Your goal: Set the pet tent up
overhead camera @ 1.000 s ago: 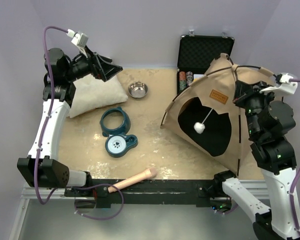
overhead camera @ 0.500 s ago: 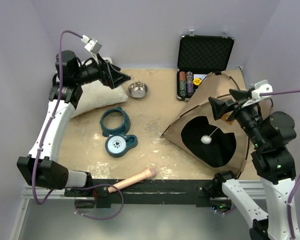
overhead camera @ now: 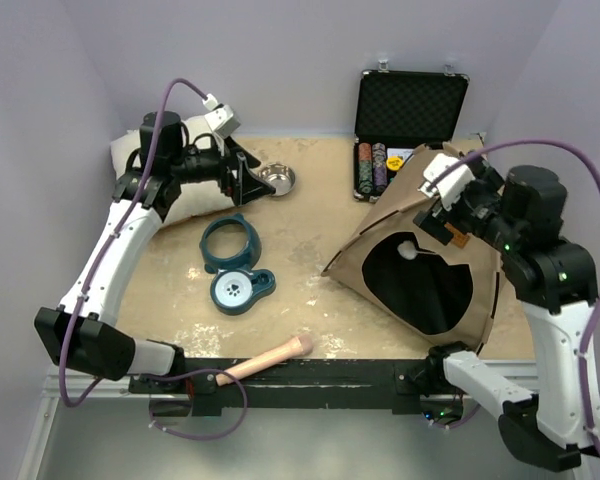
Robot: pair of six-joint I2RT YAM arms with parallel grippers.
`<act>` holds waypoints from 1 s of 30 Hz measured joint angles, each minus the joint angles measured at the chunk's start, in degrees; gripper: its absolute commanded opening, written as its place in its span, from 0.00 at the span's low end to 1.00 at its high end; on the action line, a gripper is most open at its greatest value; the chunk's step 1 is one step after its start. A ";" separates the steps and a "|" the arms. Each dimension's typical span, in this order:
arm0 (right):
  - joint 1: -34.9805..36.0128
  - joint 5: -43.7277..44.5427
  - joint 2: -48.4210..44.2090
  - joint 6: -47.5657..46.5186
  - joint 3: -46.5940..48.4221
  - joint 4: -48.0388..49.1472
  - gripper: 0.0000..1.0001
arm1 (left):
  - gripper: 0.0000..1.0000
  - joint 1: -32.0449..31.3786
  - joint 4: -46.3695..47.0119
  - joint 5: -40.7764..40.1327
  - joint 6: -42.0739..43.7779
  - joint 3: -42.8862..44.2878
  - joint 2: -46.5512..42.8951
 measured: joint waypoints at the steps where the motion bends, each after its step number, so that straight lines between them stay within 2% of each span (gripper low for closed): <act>1: 0.00 0.28 0.61 -0.92 -0.22 -0.72 0.93 | 1.00 0.00 -0.42 0.57 0.74 -0.04 0.09; 5: 0.00 1.22 4.04 -2.38 -0.28 -1.79 0.95 | 1.00 -3.34 1.57 -0.74 1.92 -1.68 0.15; 11: 0.00 3.91 1.18 2.01 -0.31 0.59 0.96 | 1.00 -15.91 5.49 -4.20 4.96 -3.45 3.34; 17: 0.00 13.99 -4.00 5.99 -4.98 3.98 0.96 | 1.00 -17.03 6.32 -5.79 5.95 0.24 10.60; 22: 0.00 20.98 -4.00 9.20 -9.29 5.35 0.92 | 1.00 -16.87 6.16 -6.95 7.30 0.52 10.82; 25: 0.00 23.17 -3.08 11.34 -10.56 5.40 0.79 | 1.00 -16.87 6.16 -7.48 7.82 0.39 10.10; 30: 0.00 24.72 -2.36 15.52 -11.10 5.88 0.46 | 1.00 -16.87 6.19 -8.52 8.24 -0.59 7.78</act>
